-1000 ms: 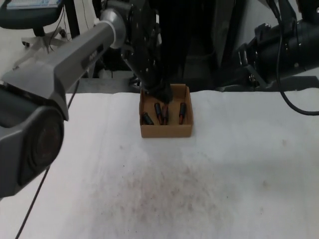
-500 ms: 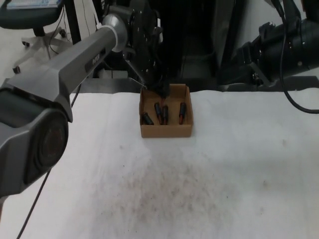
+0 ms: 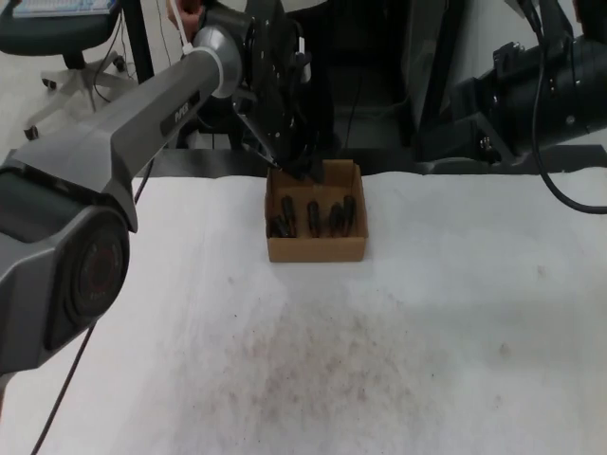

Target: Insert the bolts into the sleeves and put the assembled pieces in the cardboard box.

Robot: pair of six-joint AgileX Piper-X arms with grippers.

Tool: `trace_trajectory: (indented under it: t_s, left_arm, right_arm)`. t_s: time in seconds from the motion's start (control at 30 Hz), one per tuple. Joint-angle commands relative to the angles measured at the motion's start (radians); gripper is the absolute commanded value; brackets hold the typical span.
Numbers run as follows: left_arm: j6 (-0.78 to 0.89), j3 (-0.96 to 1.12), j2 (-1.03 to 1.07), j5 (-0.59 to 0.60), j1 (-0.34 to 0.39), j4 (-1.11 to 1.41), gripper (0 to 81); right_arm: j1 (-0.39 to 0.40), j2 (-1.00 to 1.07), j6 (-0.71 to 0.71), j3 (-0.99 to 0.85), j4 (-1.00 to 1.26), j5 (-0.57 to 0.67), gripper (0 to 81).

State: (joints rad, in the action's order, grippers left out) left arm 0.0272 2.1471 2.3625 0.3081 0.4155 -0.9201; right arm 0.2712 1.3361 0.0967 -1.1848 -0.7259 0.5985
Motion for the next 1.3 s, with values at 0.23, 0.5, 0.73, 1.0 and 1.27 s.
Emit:
trace_trajectory:
  t_s: [0.23, 0.5, 0.73, 1.0, 1.27]
  left_arm:
    - [-0.033, 0.017, -0.102, -0.200, -0.009, -0.309, 0.4]
    - [-0.074, -0.148, -0.228, -0.200, 0.008, -0.470, 0.3]
    - [-0.053, -0.707, -0.597, -0.203, 0.046, -0.186, 0.3]
    - [0.072, -1.425, -1.192, -0.237, 0.044, 0.225, 0.3]
    - [0.114, -1.767, -1.701, -0.452, 0.044, 0.306, 0.3]
  right_arm:
    - [-0.008, -0.013, -0.084, 0.019, -0.058, -0.177, 0.4]
    - [-0.091, -0.084, -0.071, 0.243, -0.056, -0.213, 0.4]
    - [-0.258, -0.313, -0.075, 0.478, -0.056, -0.213, 0.4]
    - [-0.303, -0.530, -0.186, 0.553, -0.043, -0.227, 0.4]
    - [-0.305, -0.621, -0.156, 0.563, -0.071, -0.225, 0.4]
